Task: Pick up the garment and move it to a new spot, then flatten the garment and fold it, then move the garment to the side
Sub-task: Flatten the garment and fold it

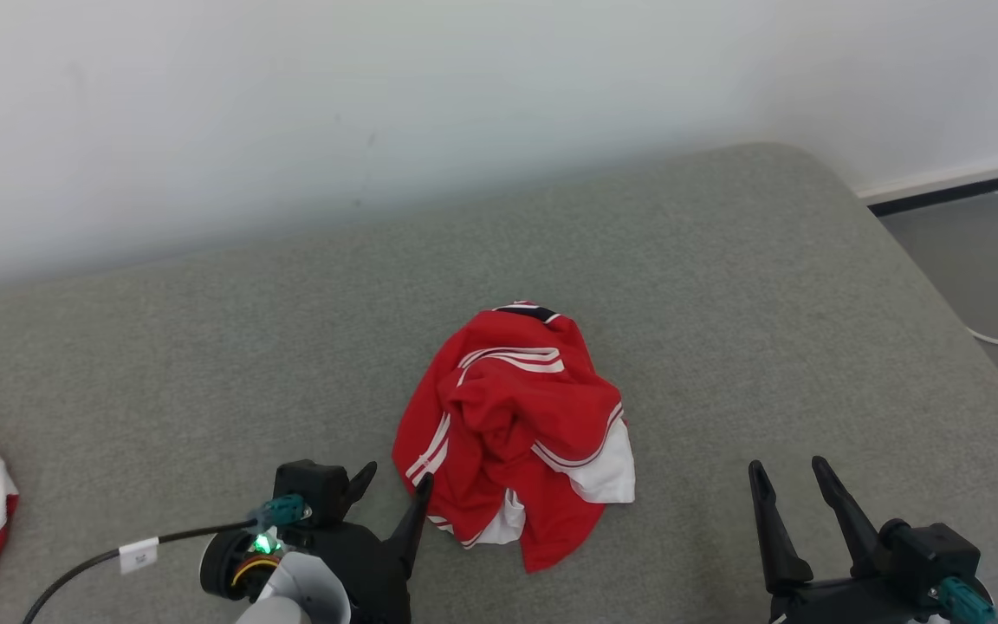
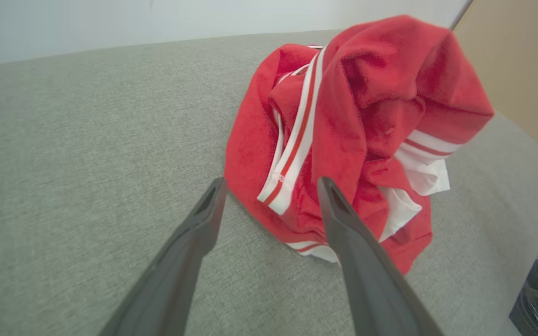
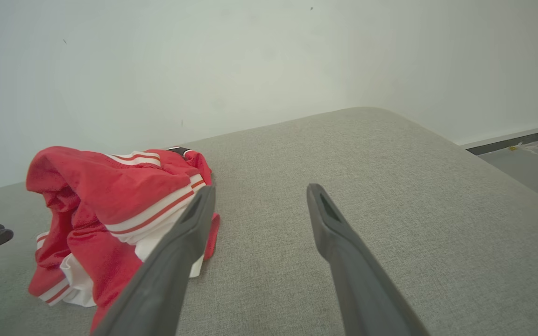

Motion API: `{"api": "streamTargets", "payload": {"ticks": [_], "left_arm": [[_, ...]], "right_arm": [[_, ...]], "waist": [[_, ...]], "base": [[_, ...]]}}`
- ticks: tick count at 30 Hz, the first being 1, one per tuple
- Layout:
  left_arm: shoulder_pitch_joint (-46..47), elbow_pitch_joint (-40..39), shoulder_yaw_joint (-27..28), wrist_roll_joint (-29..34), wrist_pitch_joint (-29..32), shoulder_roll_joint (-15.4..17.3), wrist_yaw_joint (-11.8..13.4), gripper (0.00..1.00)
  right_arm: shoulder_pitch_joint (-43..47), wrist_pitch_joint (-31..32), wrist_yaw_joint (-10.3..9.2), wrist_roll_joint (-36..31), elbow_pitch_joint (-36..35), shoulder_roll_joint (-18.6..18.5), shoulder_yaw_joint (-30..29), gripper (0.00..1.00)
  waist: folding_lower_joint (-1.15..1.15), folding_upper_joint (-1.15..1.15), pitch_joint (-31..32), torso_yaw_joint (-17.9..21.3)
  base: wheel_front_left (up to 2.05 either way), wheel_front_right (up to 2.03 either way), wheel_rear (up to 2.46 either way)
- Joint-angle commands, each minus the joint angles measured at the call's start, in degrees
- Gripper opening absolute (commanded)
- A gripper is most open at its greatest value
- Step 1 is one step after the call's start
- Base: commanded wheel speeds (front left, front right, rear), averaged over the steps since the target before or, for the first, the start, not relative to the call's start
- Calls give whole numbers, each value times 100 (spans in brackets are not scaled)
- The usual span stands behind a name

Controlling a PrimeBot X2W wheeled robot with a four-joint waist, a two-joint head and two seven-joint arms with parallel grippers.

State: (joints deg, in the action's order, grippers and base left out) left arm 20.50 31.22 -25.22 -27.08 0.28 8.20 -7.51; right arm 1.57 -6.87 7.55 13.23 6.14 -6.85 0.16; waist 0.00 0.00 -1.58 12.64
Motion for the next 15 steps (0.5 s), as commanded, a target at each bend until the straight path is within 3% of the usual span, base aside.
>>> {"api": "streamTargets", "payload": {"ticks": [1,15], "left_arm": [[109,72,-5,-15,53,-6,14,100],[581,804,-69,-93,609,-70,209,100]], "right_arm": [[-43,-37,-13,23,-7,9,12,100],[-101,-156,-13,34,94,101,-2,100]], "waist": [[0,0,-143,221],[0,0,-265,390]], "base": [[0,0,0],[0,0,0]]}}
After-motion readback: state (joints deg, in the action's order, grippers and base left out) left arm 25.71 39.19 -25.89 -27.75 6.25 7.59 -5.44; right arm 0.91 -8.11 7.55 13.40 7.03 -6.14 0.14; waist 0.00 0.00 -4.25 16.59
